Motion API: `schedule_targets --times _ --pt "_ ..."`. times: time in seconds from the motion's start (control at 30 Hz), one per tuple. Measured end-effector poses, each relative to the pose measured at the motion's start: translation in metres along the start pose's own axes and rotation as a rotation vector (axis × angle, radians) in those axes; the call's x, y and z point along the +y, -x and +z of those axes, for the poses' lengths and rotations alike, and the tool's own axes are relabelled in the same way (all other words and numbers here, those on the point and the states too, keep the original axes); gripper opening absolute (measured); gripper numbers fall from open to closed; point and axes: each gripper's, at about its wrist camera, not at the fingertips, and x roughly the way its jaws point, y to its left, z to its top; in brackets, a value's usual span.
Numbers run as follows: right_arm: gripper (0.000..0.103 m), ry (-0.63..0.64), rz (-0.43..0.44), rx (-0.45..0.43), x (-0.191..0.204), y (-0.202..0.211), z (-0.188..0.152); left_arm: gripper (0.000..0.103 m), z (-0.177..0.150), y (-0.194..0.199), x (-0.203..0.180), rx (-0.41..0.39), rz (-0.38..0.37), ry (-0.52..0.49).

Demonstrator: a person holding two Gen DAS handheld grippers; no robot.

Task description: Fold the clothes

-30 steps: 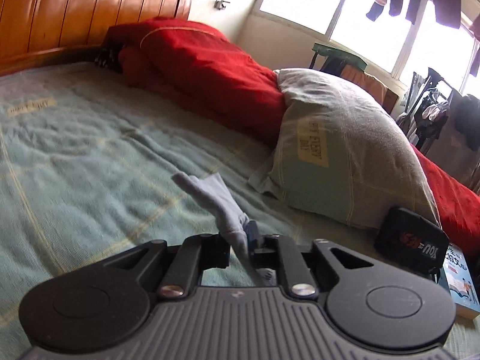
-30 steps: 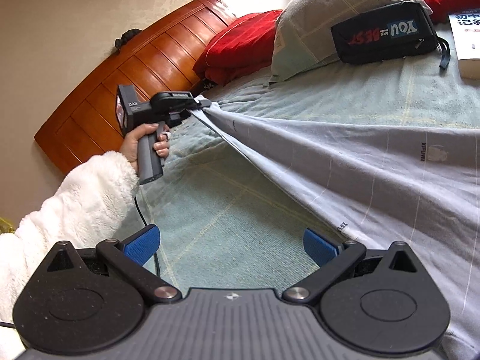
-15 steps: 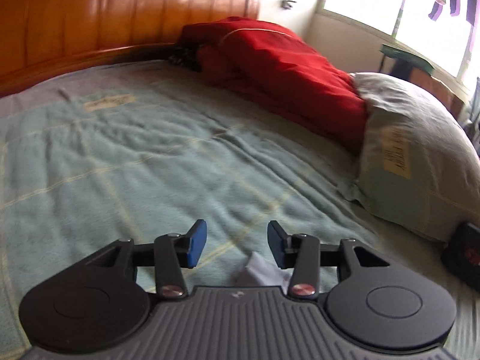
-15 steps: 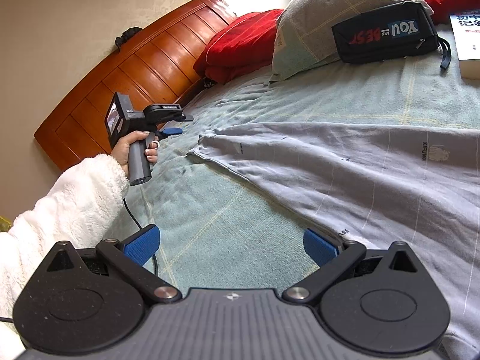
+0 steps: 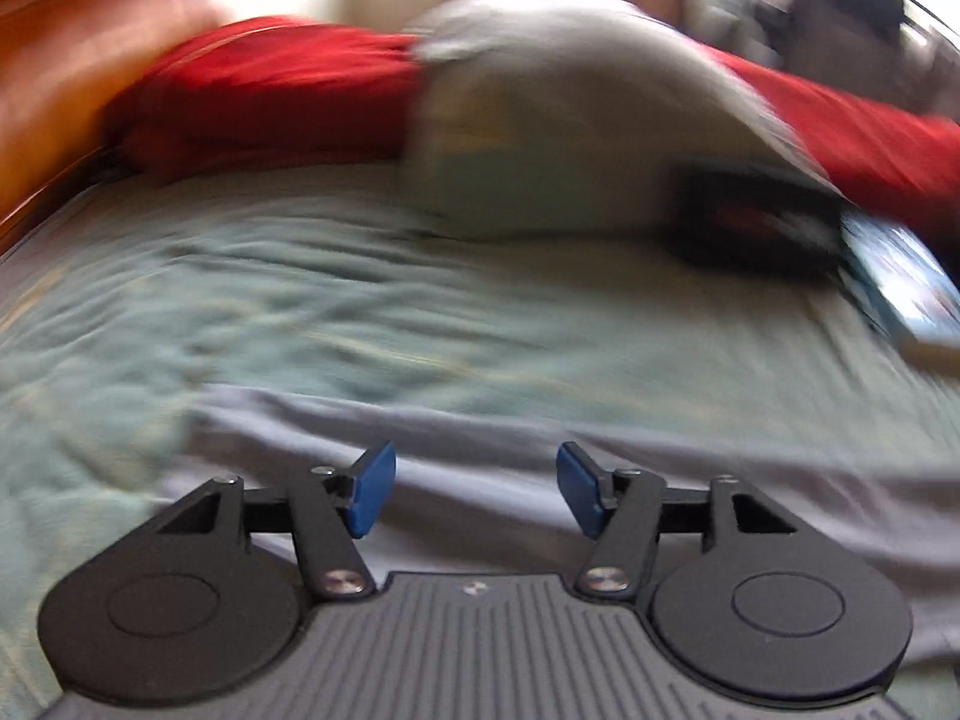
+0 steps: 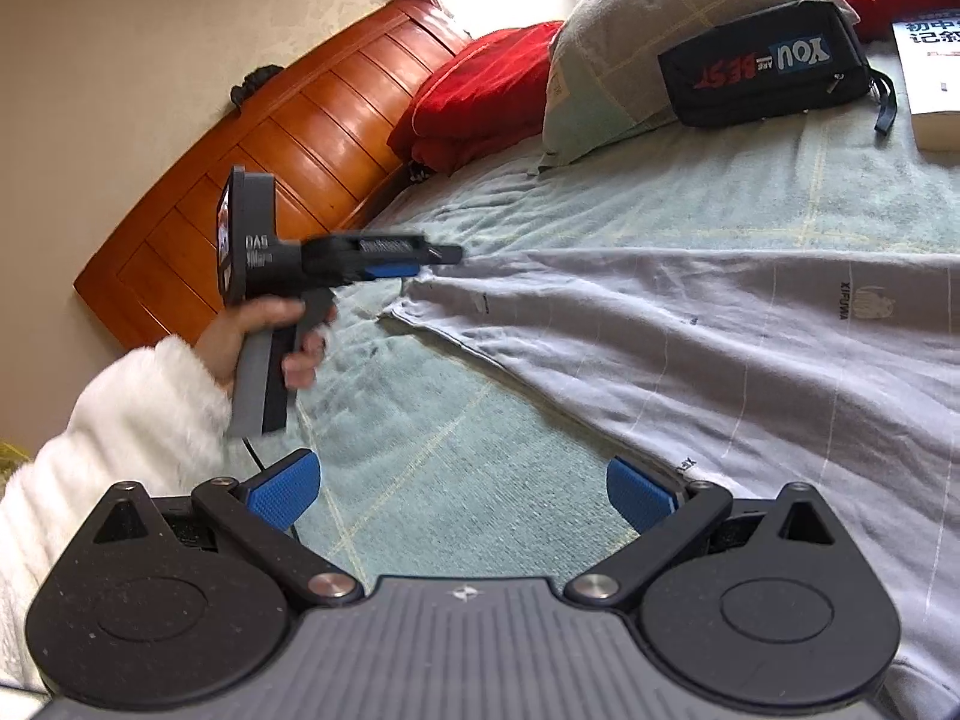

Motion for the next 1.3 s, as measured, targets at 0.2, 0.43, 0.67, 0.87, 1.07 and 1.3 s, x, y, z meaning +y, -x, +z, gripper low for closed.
schedule_targets --times 0.2,0.43,0.67,0.87,1.07,1.3 --pt "0.103 -0.014 0.026 -0.041 -0.004 0.016 0.005 0.066 -0.038 0.003 -0.068 0.047 -0.052 -0.197" --pt "0.103 -0.052 0.002 -0.081 -0.016 0.031 0.011 0.075 -0.055 0.016 -0.052 0.101 0.03 -0.068" --pt "0.103 -0.056 -0.043 -0.101 -0.016 0.037 0.014 0.077 -0.077 0.074 -0.075 0.111 0.125 -0.136" --pt "0.103 -0.009 -0.079 -0.107 0.004 0.04 0.013 0.077 -0.109 0.121 -0.1 0.138 0.15 -0.175" --pt "0.103 0.048 -0.16 -0.079 0.035 0.043 0.009 0.082 -0.132 0.171 -0.105 0.087 0.085 -0.082" --pt "0.103 0.075 -0.328 -0.043 0.055 0.091 -0.027 0.088 -0.153 0.194 -0.129 0.019 0.022 -0.083"
